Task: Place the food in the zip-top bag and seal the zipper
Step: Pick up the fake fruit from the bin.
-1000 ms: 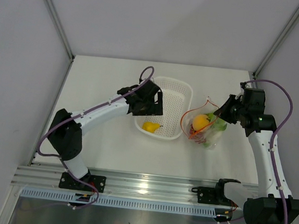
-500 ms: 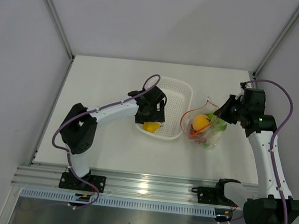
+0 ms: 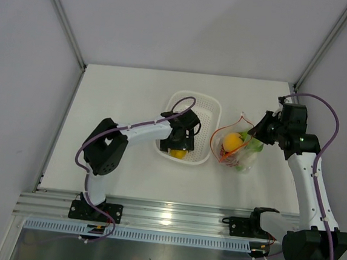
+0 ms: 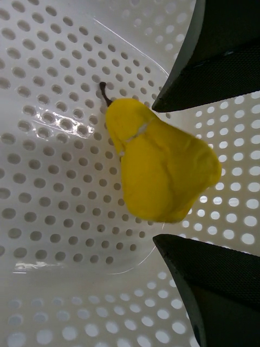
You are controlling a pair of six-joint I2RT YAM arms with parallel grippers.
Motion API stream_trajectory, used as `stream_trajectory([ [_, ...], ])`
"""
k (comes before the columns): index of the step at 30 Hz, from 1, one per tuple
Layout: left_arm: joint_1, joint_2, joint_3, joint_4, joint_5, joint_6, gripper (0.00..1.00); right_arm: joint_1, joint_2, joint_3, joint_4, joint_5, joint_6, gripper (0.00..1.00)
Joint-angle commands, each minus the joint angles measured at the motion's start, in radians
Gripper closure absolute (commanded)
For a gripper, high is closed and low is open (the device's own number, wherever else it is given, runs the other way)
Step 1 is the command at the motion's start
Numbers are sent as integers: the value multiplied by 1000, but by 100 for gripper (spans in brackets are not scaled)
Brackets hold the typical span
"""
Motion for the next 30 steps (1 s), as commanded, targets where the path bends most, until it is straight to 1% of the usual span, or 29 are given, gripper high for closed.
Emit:
stream_trajectory([
  [1,-5,13,46,-20,-9,-27,6,1,-23,2,29,0,-17,100],
  [10,-6,34,65,-9,-2,-13,7,-1,-17,2,29,2,-23,100],
  [15,-6,27,46,19,24,-12,8,-4,-17,6,24,2,-26,100],
  [20,-6,7,13,52,46,-10,13,-4,-17,5,24,3,-28,100],
  [22,-6,4,8,63,57,-6,14,-5,-18,8,24,3,-26,100],
  [24,-6,-9,-16,115,98,19,15,-5,-18,6,26,3,-26,100],
  [28,-6,-44,-99,216,150,17,16,-5,-21,-4,24,6,-23,100],
  [30,-8,-55,-122,238,161,17,18,-5,-23,-9,26,6,-23,100],
])
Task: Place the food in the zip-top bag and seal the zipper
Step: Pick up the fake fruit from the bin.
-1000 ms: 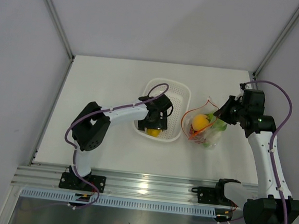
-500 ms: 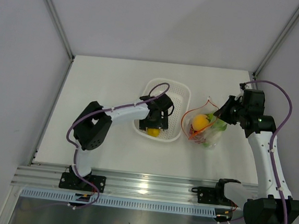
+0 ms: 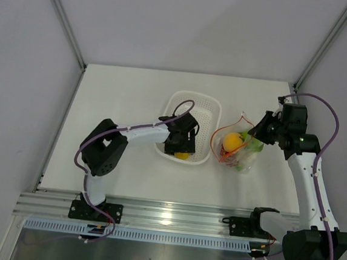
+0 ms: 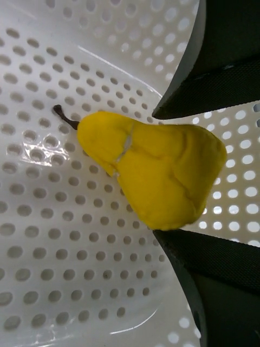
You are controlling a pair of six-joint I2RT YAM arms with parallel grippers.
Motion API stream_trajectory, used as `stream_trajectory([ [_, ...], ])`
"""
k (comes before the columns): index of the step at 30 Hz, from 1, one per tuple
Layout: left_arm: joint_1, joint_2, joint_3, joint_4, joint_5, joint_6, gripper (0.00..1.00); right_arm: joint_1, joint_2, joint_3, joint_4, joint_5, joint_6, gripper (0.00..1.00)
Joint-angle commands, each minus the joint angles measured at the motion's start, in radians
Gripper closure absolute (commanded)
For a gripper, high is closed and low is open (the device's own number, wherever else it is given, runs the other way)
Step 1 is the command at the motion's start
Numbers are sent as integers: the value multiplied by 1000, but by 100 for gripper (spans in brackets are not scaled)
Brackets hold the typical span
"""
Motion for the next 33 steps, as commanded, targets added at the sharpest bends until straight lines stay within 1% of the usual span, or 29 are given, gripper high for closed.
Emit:
stream_trajectory([
  [1,-6,-59,-42,111,61,9,20,-4,-26,-11,24,6,-8,100],
  [4,-5,-68,-50,128,68,18,22,-5,-26,-13,27,4,-5,100],
  [5,-5,-69,-50,140,71,26,26,-4,-27,-13,29,4,-3,100],
  [7,-5,-78,-56,154,78,37,30,-5,-27,-13,31,1,-3,100],
  [8,-3,-80,-54,167,84,44,35,-4,-24,-13,31,1,-3,100],
  [10,-3,-79,-50,172,89,53,40,-4,-23,-8,29,4,-8,100],
  [11,-1,-77,-50,171,91,60,46,-4,-21,-2,28,4,-9,100],
  [12,-1,-76,-45,171,91,61,49,-4,-20,1,26,4,-9,100],
  [13,-1,-75,-45,175,92,63,56,-4,-18,2,26,3,-11,100],
  [14,2,-77,-47,177,92,66,60,-4,-18,5,24,3,-9,100],
  [15,2,-80,-47,178,92,66,61,-4,-18,5,24,3,-8,100],
  [16,2,-86,-47,181,91,67,65,-4,-18,4,24,3,-9,100],
  [18,3,-108,-41,178,75,83,68,-4,-21,-5,24,4,-6,100],
  [19,3,-117,-33,169,66,95,72,-4,-23,-7,26,4,-6,100],
  [21,3,-144,16,134,28,136,73,-4,-24,-13,26,3,-5,100],
  [22,2,-158,22,111,-6,149,76,-4,-26,-14,27,1,-5,100],
  [24,2,-215,37,115,-12,193,78,-4,-27,-14,29,-3,-5,100],
  [27,3,-299,36,158,34,253,83,-4,-26,-10,31,-6,-3,100],
  [31,2,-378,30,229,136,290,100,-1,-27,-10,32,-13,1,100],
  [32,2,-390,27,265,187,299,99,-1,-27,-10,32,-14,1,100],
  [33,0,-399,25,282,207,299,99,1,-30,-10,32,-14,1,100],
])
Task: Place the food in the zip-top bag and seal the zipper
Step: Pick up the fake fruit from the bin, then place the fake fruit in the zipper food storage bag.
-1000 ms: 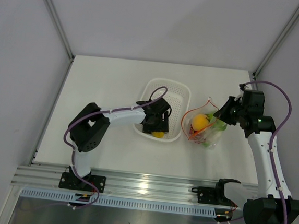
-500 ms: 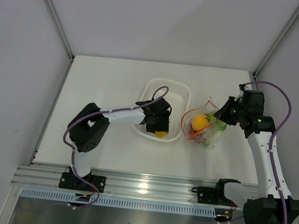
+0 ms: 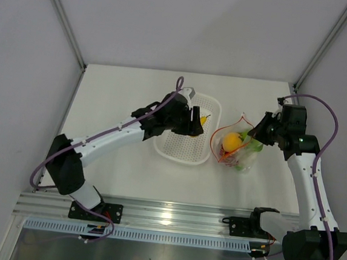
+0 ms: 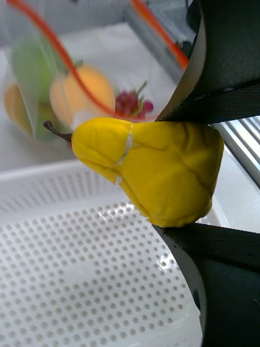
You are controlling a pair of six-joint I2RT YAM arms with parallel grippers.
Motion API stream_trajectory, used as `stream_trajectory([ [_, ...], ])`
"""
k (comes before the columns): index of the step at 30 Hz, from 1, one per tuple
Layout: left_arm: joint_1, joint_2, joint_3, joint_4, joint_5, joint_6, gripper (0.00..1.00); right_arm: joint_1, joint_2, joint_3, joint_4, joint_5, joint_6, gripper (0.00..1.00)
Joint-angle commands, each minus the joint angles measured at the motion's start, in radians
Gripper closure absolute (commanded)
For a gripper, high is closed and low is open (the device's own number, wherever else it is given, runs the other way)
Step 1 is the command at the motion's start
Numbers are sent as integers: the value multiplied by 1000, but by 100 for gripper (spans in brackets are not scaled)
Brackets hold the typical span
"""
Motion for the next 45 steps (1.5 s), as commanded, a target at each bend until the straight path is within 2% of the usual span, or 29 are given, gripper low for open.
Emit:
stream_trajectory([
  [1,-1,-70,30,117,130,62,99,2,-27,8,24,-10,1,100],
  [5,-15,-84,23,222,293,64,99,2,-34,12,23,-11,4,100],
  [12,-56,26,118,237,409,45,94,9,-43,18,21,-19,10,100],
  [22,-101,101,155,234,447,34,76,9,-49,41,9,-20,13,100],
  [26,-101,176,241,109,441,50,70,11,-53,44,9,-26,18,100],
  [32,-99,241,337,56,411,54,59,12,-63,61,-6,-19,13,100],
  [36,-99,308,431,-48,404,62,57,12,-63,67,-9,-22,16,100],
  [45,-115,310,361,-2,464,73,35,12,-50,77,-5,-23,13,100],
])
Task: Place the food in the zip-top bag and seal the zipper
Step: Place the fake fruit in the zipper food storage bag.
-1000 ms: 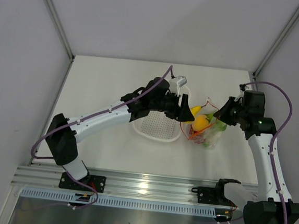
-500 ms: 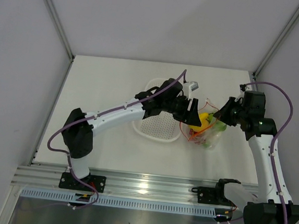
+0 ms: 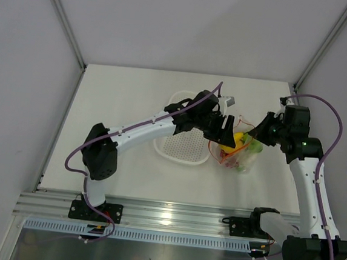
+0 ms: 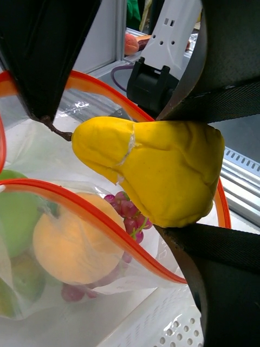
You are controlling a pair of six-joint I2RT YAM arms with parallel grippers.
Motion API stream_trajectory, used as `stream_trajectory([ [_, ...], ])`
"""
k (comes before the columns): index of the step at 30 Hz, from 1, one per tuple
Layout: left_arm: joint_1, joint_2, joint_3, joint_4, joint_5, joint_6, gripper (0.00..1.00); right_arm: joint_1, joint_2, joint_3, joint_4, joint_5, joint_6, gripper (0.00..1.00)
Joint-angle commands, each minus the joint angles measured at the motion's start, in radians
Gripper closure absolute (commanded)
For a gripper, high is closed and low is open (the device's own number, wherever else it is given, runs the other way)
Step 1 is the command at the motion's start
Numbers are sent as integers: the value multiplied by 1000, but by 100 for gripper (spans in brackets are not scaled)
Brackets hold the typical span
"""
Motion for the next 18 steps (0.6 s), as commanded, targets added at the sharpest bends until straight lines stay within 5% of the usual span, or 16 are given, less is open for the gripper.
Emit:
stream_trajectory([
  [1,-14,12,-4,1,60,26,33,5,-6,57,23,-18,7,100],
  [3,-16,16,-4,9,78,34,20,5,-2,61,21,-20,5,100],
  [4,-16,17,-2,9,83,34,1,5,0,65,17,-20,2,100],
  [12,-17,-75,-70,38,-30,54,0,6,-5,68,6,-9,-2,100],
  [18,-17,-260,-270,136,-214,43,0,5,-9,49,14,-12,4,100],
])
